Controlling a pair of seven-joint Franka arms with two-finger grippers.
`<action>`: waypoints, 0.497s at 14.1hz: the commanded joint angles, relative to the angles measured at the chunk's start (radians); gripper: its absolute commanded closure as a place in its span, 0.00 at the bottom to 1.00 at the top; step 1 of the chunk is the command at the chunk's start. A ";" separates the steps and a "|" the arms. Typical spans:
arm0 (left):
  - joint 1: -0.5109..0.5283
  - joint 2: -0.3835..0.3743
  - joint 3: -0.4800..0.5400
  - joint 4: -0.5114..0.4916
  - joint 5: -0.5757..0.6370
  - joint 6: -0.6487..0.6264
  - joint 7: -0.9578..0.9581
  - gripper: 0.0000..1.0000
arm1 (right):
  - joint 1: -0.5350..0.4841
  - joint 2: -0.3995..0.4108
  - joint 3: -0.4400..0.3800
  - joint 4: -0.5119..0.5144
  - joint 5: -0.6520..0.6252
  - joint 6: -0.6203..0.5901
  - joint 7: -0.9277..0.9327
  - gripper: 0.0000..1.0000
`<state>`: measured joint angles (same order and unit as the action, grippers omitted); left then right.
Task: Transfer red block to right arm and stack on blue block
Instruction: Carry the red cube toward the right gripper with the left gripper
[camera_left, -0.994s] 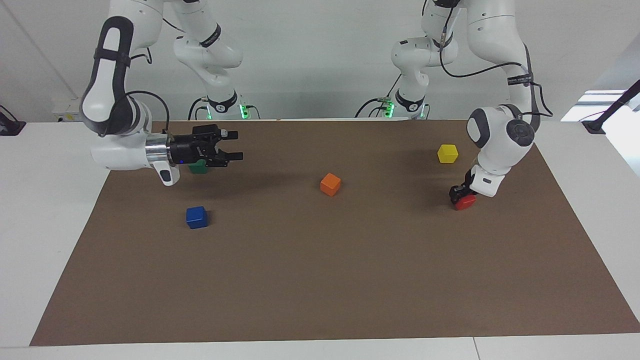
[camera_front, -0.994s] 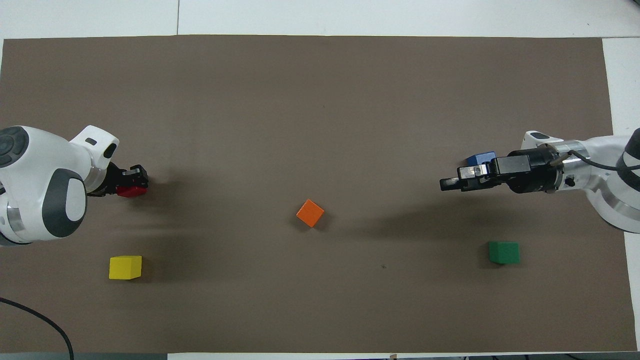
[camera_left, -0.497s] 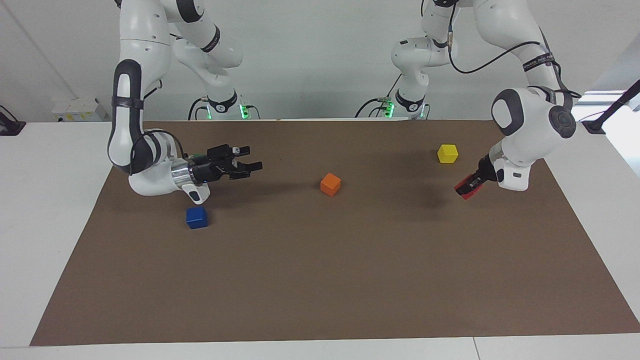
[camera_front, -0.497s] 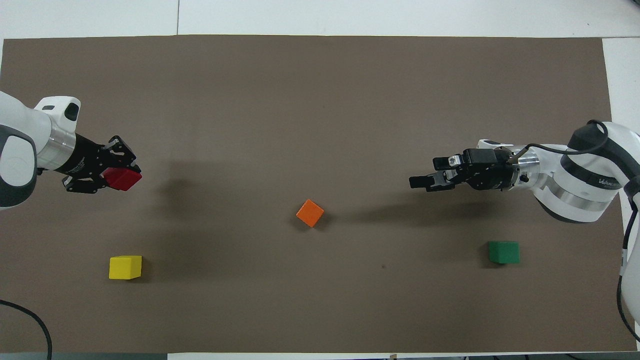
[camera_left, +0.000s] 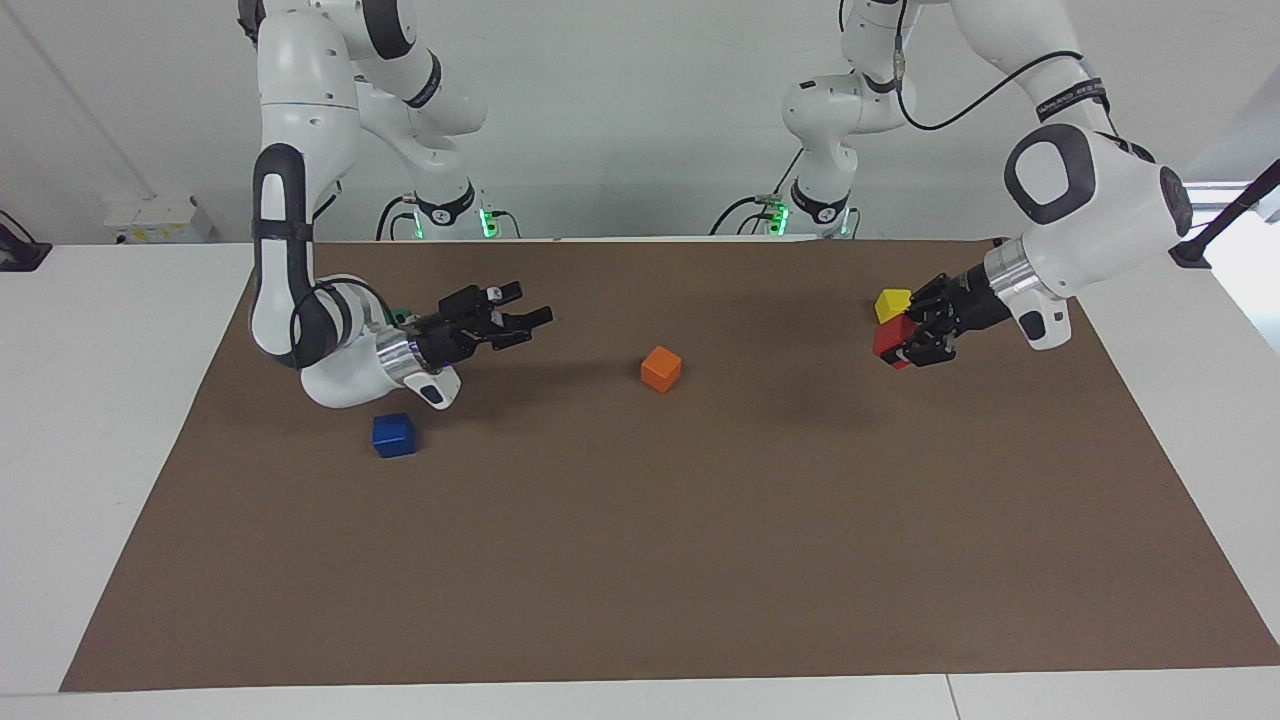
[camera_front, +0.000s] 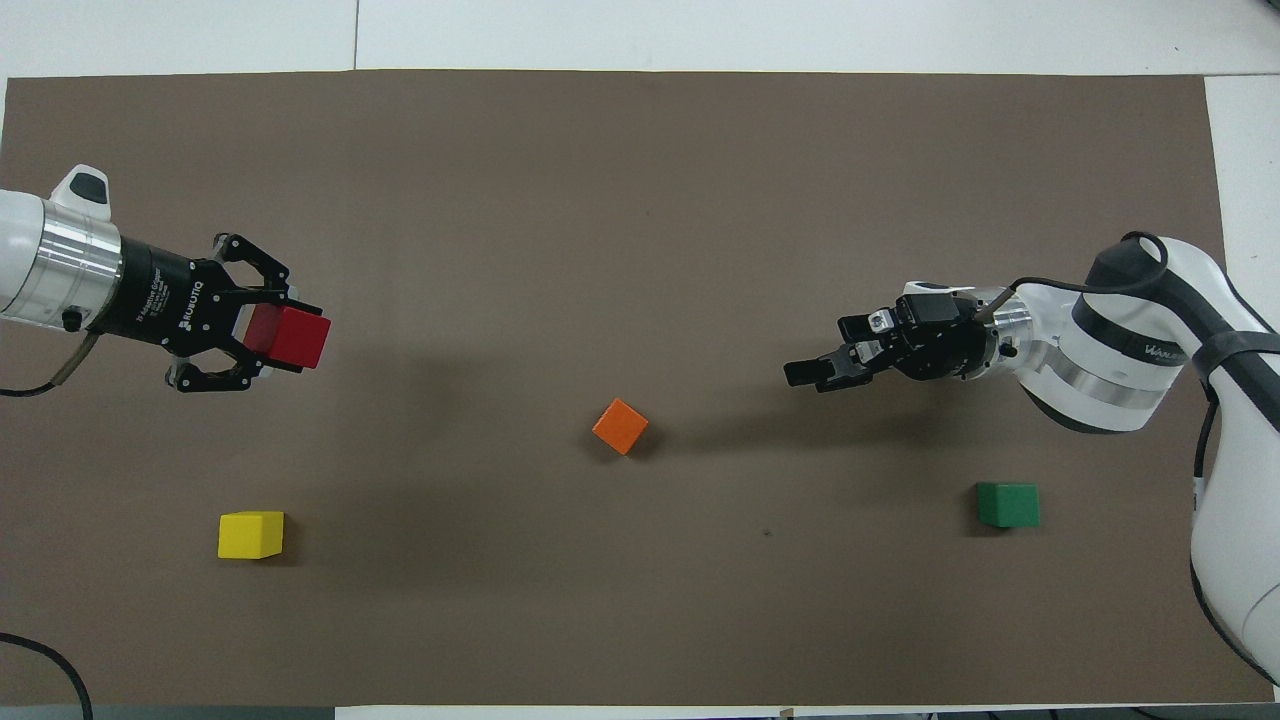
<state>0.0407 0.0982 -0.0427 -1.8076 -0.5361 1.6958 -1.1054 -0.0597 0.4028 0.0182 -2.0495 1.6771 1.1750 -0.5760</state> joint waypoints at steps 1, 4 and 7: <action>-0.034 -0.012 -0.011 0.004 -0.077 -0.008 -0.215 1.00 | 0.018 0.048 0.003 0.049 0.048 -0.021 0.021 0.00; -0.036 -0.040 -0.022 -0.036 -0.233 -0.007 -0.252 1.00 | 0.052 0.129 0.003 0.114 0.087 -0.058 -0.002 0.00; -0.103 -0.072 -0.023 -0.110 -0.428 0.070 -0.254 1.00 | 0.101 0.134 0.003 0.136 0.177 -0.040 -0.024 0.00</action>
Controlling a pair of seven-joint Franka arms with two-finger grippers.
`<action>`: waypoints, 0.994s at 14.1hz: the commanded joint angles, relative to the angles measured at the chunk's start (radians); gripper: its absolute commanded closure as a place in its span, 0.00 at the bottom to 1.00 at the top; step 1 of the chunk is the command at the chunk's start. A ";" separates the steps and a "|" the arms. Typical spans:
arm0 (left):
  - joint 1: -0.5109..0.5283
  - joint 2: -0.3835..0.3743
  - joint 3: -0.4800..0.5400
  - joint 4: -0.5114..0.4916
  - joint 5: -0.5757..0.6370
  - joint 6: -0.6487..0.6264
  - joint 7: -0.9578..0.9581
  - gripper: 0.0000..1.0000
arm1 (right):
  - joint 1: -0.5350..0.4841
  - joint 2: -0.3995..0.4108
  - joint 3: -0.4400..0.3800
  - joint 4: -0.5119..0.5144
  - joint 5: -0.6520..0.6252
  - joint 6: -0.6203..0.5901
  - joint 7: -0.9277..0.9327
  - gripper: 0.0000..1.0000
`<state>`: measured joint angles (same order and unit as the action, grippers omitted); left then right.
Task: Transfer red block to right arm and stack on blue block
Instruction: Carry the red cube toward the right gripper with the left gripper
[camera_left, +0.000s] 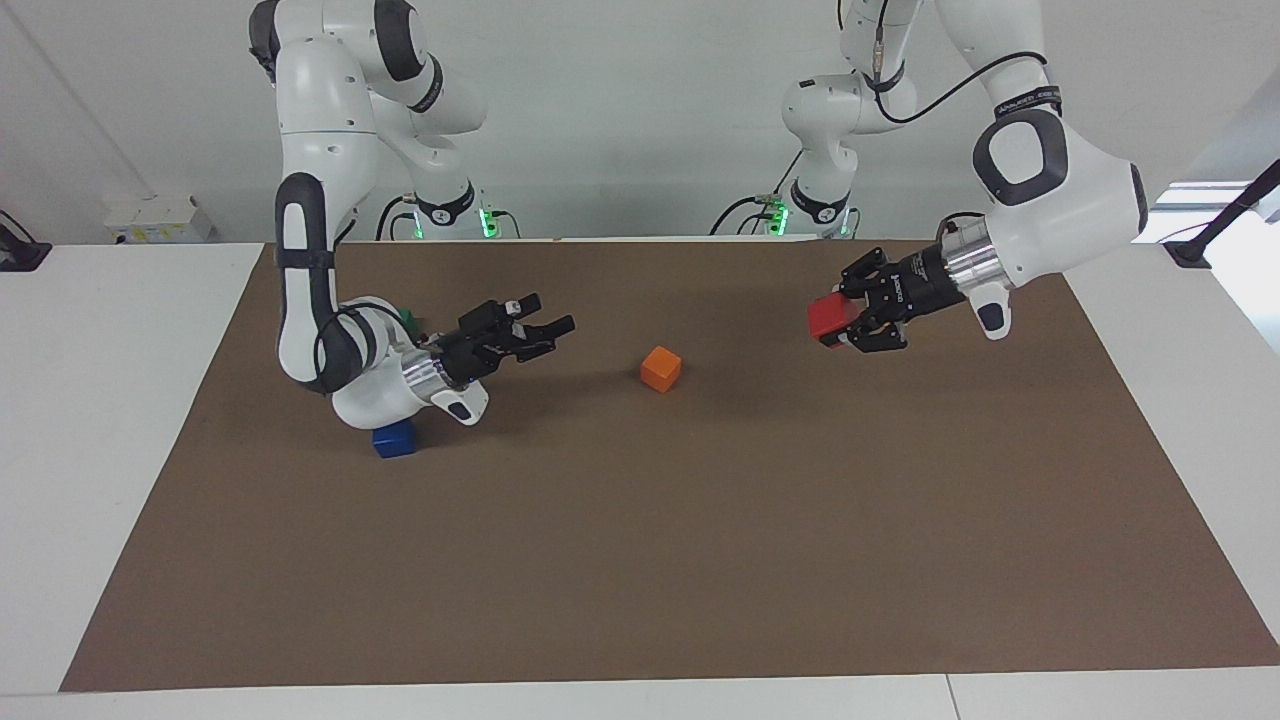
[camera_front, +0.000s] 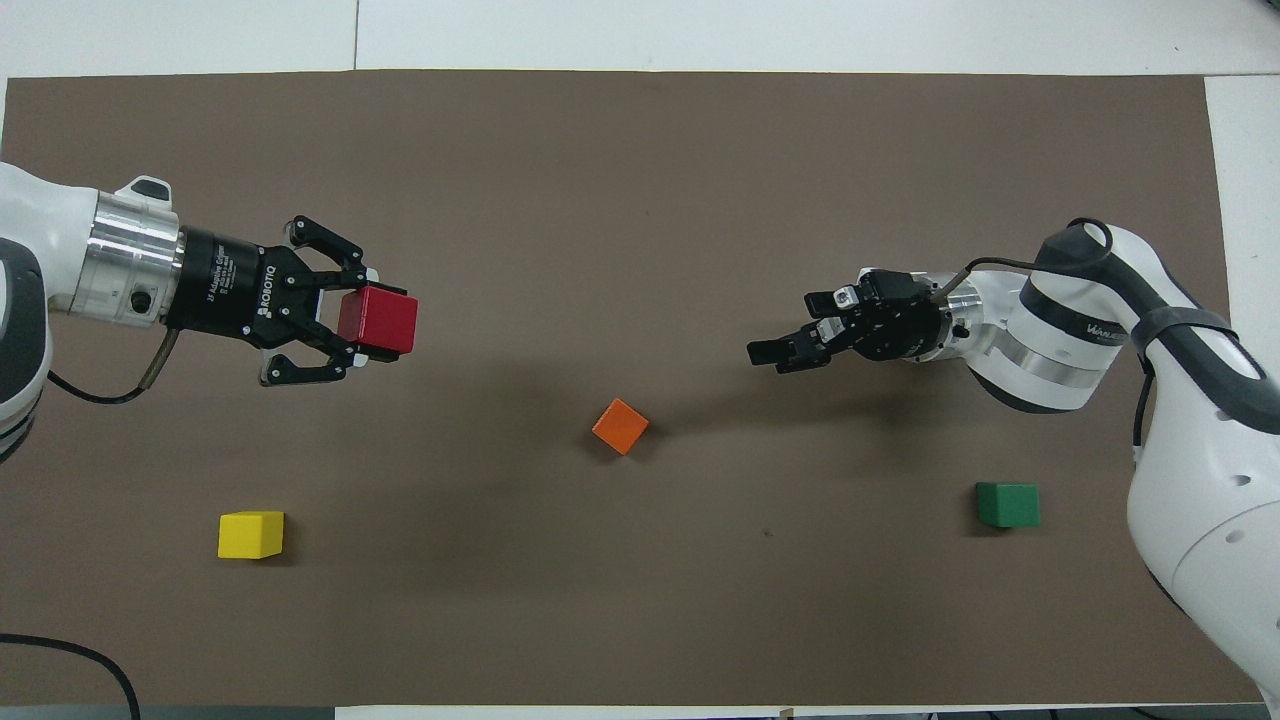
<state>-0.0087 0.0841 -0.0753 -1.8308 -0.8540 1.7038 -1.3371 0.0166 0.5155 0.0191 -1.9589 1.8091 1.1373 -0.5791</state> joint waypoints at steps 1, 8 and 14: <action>-0.086 -0.078 0.009 -0.125 -0.152 0.098 -0.022 1.00 | 0.038 0.023 0.002 0.057 0.064 0.027 -0.024 0.00; -0.260 -0.107 0.009 -0.203 -0.374 0.304 -0.024 1.00 | 0.097 0.025 0.002 0.057 0.115 0.067 -0.054 0.00; -0.335 -0.104 -0.053 -0.186 -0.438 0.540 -0.097 1.00 | 0.129 0.029 0.002 0.057 0.108 0.193 -0.146 0.00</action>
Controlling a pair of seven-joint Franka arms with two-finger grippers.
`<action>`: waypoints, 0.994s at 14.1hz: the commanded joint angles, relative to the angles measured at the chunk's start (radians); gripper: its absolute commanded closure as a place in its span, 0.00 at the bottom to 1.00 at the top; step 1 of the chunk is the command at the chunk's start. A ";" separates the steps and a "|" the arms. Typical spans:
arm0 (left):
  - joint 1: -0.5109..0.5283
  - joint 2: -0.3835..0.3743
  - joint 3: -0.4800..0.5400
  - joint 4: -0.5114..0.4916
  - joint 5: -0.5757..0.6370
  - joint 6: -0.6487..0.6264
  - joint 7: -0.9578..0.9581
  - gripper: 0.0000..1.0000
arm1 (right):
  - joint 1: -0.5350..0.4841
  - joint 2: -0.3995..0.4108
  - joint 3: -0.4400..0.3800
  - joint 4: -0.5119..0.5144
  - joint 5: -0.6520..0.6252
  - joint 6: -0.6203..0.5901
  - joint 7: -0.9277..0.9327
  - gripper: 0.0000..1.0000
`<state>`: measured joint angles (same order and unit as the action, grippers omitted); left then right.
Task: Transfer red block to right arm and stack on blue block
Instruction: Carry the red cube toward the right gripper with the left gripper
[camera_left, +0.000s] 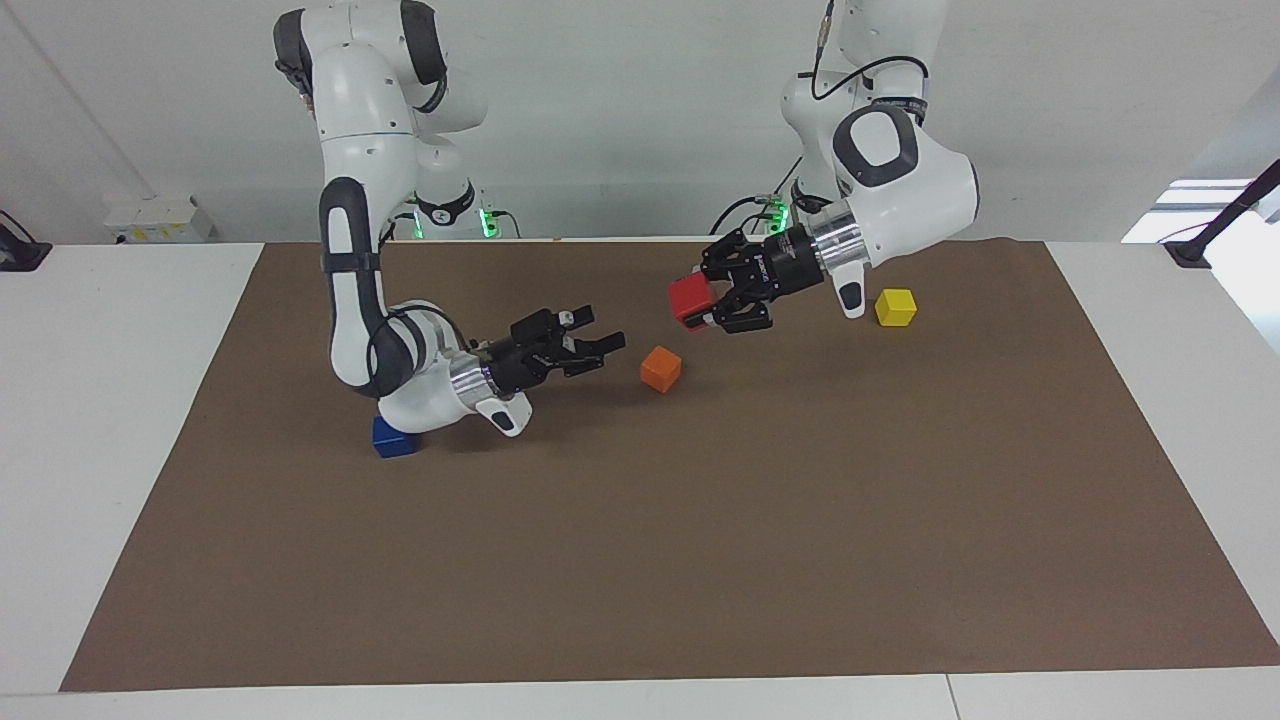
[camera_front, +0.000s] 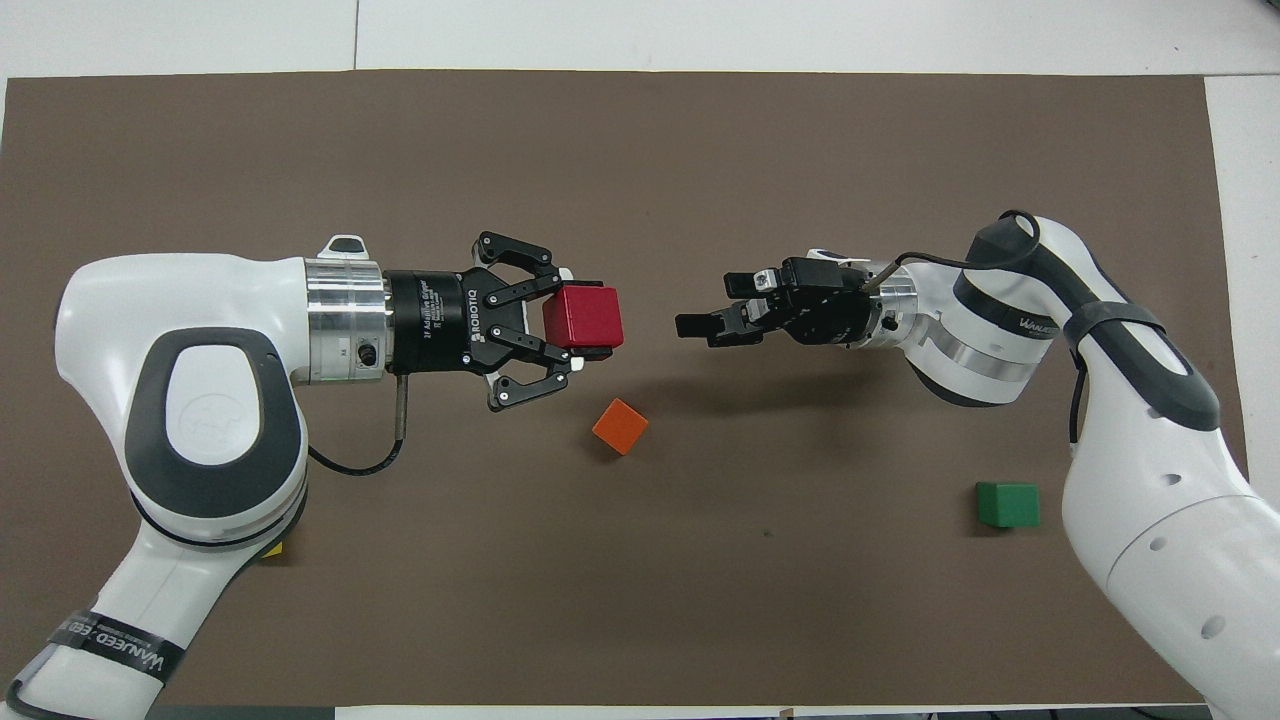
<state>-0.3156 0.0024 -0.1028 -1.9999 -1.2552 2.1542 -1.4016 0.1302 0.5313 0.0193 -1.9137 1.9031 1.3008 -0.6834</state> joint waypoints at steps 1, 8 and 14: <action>-0.028 -0.018 -0.050 -0.017 -0.049 0.136 -0.037 1.00 | 0.017 0.013 0.002 0.012 0.014 0.037 -0.054 0.00; -0.037 -0.007 -0.080 -0.033 -0.107 0.277 -0.063 1.00 | 0.022 0.015 0.002 0.002 0.005 0.080 -0.249 0.00; -0.036 -0.005 -0.080 -0.049 -0.108 0.277 -0.062 1.00 | 0.035 0.015 0.002 -0.004 0.008 0.078 -0.265 0.00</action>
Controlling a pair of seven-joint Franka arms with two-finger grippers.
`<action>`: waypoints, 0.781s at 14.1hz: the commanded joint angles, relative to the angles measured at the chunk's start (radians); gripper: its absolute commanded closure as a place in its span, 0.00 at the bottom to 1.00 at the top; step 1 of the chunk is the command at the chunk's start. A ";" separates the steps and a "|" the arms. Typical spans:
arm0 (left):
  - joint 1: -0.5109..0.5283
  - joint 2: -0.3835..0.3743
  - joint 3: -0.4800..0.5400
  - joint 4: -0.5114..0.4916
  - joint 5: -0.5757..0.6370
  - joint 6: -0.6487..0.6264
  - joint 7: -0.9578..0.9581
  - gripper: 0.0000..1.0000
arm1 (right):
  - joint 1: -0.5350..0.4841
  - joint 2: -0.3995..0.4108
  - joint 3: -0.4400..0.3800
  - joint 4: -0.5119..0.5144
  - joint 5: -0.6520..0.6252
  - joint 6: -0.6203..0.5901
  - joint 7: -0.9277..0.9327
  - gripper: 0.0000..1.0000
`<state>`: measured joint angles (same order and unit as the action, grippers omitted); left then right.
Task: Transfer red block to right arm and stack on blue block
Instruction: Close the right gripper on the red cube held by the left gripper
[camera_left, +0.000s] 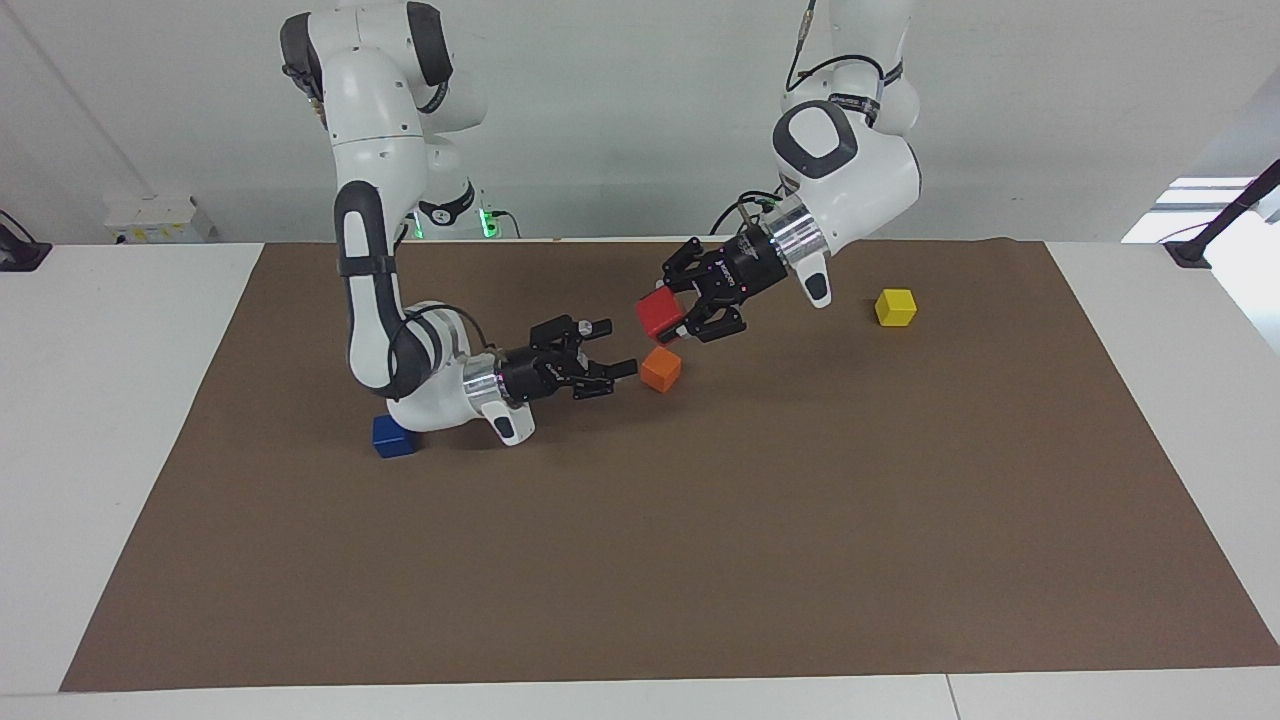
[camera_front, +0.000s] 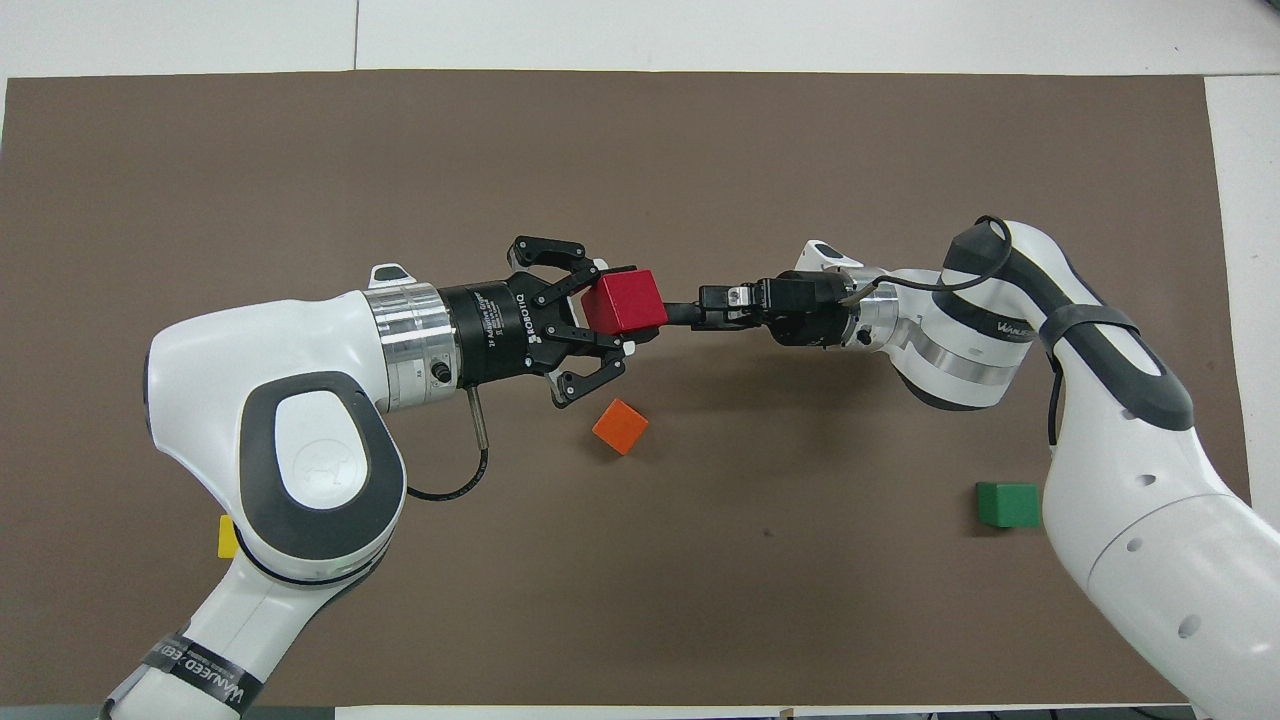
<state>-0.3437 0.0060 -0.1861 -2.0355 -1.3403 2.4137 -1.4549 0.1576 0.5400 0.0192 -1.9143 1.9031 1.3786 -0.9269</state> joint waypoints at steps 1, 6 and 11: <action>-0.008 -0.009 0.004 -0.012 -0.023 0.018 -0.009 1.00 | 0.011 0.006 0.002 -0.009 0.008 -0.006 -0.012 0.00; -0.008 -0.011 0.004 -0.017 -0.023 0.016 -0.009 1.00 | 0.013 -0.003 0.007 -0.025 0.008 -0.029 0.134 0.00; -0.008 -0.015 0.004 -0.032 -0.023 0.016 -0.009 1.00 | 0.020 -0.006 0.008 -0.035 0.008 -0.030 0.163 0.00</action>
<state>-0.3437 0.0064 -0.1862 -2.0470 -1.3407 2.4146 -1.4553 0.1795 0.5418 0.0227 -1.9360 1.9031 1.3575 -0.7851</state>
